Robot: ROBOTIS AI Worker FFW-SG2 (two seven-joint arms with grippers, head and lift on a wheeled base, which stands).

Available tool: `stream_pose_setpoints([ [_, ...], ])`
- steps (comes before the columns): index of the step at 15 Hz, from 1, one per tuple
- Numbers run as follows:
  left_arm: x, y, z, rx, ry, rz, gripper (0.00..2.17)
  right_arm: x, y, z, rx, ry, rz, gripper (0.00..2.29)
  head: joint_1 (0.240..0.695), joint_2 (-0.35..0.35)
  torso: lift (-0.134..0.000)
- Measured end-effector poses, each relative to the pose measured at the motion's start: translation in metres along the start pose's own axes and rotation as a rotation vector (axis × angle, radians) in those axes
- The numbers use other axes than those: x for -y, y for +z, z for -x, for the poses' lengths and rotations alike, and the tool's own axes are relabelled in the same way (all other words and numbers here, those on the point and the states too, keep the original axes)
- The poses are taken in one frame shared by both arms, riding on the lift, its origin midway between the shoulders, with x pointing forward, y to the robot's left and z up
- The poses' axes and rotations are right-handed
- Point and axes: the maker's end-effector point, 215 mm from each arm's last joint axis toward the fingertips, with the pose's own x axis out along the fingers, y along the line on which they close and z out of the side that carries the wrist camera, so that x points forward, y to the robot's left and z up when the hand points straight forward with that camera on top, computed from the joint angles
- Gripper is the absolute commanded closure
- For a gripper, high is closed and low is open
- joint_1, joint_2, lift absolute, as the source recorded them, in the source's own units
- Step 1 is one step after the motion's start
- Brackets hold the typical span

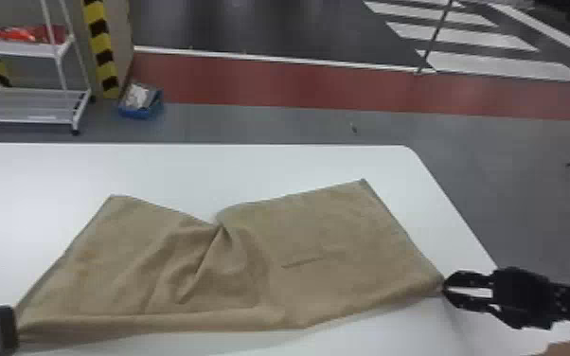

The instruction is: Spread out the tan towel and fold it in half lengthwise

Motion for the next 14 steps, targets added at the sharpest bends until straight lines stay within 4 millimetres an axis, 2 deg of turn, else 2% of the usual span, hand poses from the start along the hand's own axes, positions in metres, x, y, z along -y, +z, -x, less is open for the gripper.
stream_pose_setpoints([
  [2,-0.001,-0.003,0.001,-0.002,0.002,0.005,1.33,0.000,-0.003,0.005,-0.004,0.018,0.003,1.57,0.695,-0.205,-0.125],
  [7,-0.005,-0.006,0.002,0.001,0.005,0.015,1.33,0.019,-0.006,0.020,0.022,-0.027,-0.024,1.57,0.695,-0.213,-0.125],
  [10,-0.017,-0.004,0.013,0.017,0.025,0.025,1.33,0.052,0.004,0.048,0.120,-0.143,-0.089,1.57,0.695,-0.210,-0.125],
  [12,-0.037,0.003,0.032,0.058,0.061,0.039,1.33,0.084,0.013,0.070,0.183,-0.247,-0.153,1.57,0.695,-0.206,-0.125],
  [14,-0.066,0.015,0.048,0.105,0.117,0.060,1.33,0.110,0.027,0.077,0.237,-0.329,-0.242,1.57,0.695,-0.197,-0.125],
])
